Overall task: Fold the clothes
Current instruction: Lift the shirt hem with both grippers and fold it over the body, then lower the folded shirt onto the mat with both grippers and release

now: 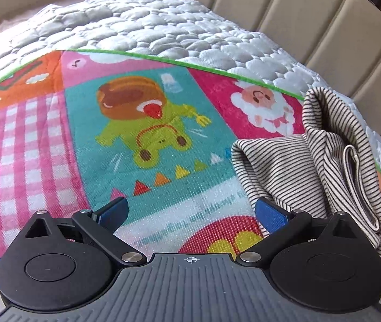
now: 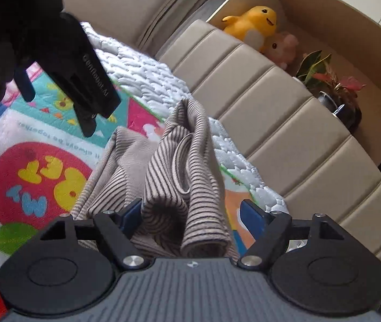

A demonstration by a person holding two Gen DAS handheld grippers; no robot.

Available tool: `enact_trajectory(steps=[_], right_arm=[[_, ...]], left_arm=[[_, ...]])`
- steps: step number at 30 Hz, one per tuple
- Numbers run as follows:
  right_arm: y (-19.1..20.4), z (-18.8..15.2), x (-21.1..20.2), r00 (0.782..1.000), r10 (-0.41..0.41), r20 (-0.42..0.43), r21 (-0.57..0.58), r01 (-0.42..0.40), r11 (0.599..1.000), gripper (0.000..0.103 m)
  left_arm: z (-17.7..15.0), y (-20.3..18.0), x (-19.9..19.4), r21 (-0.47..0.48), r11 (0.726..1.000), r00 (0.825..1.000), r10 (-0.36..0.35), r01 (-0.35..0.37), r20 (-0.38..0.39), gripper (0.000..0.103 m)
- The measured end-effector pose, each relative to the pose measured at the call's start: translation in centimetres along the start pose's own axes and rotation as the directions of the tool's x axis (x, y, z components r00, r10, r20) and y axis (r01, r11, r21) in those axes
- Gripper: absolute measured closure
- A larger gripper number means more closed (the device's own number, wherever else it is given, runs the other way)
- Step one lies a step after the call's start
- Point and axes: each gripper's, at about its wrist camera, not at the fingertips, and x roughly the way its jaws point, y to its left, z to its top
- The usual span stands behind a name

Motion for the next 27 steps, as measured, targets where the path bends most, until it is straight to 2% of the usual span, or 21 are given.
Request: enact_trajectory(steps=[4,7,8,10,13,18,19,20,21,23,25,27], right_arm=[[-0.2,-0.5,1.6,0.999,0.003,-0.039,0.038,-0.002,0.999,0.021],[-1.6,-0.4,1.8,1.0,-0.025,-0.015,0.1,0.026,0.995,0.022],[-1.7,-0.5,1.9,0.999,-0.034,-0.003,0.107,0.034,0.994,0.023],[-1.8,-0.5,1.8,0.999,-0.033,0.013,0.114,0.031,0.993,0.035],[-1.5,-0.5,1.9,0.999,-0.017,0.027,0.099,0.014,0.995,0.037],[-1.0,-0.5,2.7,0.999,0.003,0.047,0.04,-0.005,0.999,0.038],[-1.1,-0.5,2.9,0.999,0.009,0.048,0.043,-0.011,0.999,0.043],[-1.3,-0.4,3.0,0.999,0.021,0.043,0.057,-0.023,0.998,0.047],[-1.6,-0.4,3.0,0.999,0.033,0.037,0.072,-0.036,0.997,0.056],[-2.5,-0.3,2.8,0.998,0.055,0.03,0.104,-0.058,0.993,0.063],[-3.6,0.1,2.7,0.997,0.072,0.028,0.132,-0.075,0.988,0.07],[-4.5,0.5,2.4,0.995,0.091,0.035,0.147,-0.095,0.985,0.074]], left_arm=[[-0.4,-0.6,0.1,0.015,0.999,0.999,-0.037,0.038,-0.012,0.0],[-0.7,-1.3,0.5,0.019,0.994,0.994,-0.108,0.108,-0.032,0.0],[-0.8,-1.6,0.6,0.024,0.991,0.991,-0.131,0.132,-0.04,0.0],[-1.3,-2.5,0.9,0.046,0.985,0.985,-0.162,0.164,-0.057,0.0],[-1.9,-3.6,1.1,0.081,0.979,0.981,-0.18,0.186,-0.07,0.001],[-2.3,-4.2,1.7,0.09,0.973,0.975,-0.205,0.213,-0.09,0.01],[-2.3,-4.2,1.7,0.087,0.972,0.973,-0.211,0.219,-0.089,0.012],[-2.2,-4.1,1.6,0.08,0.97,0.971,-0.222,0.23,-0.088,0.016],[-2.2,-4.0,1.6,0.073,0.968,0.968,-0.236,0.242,-0.089,0.019],[-2.1,-3.8,1.7,0.042,0.958,0.955,-0.279,0.284,-0.105,0.037],[-2.1,-3.6,2.1,-0.007,0.942,0.934,-0.333,0.335,-0.132,0.049],[-2.1,-3.1,2.5,-0.065,0.924,0.912,-0.382,0.376,-0.152,0.057]])
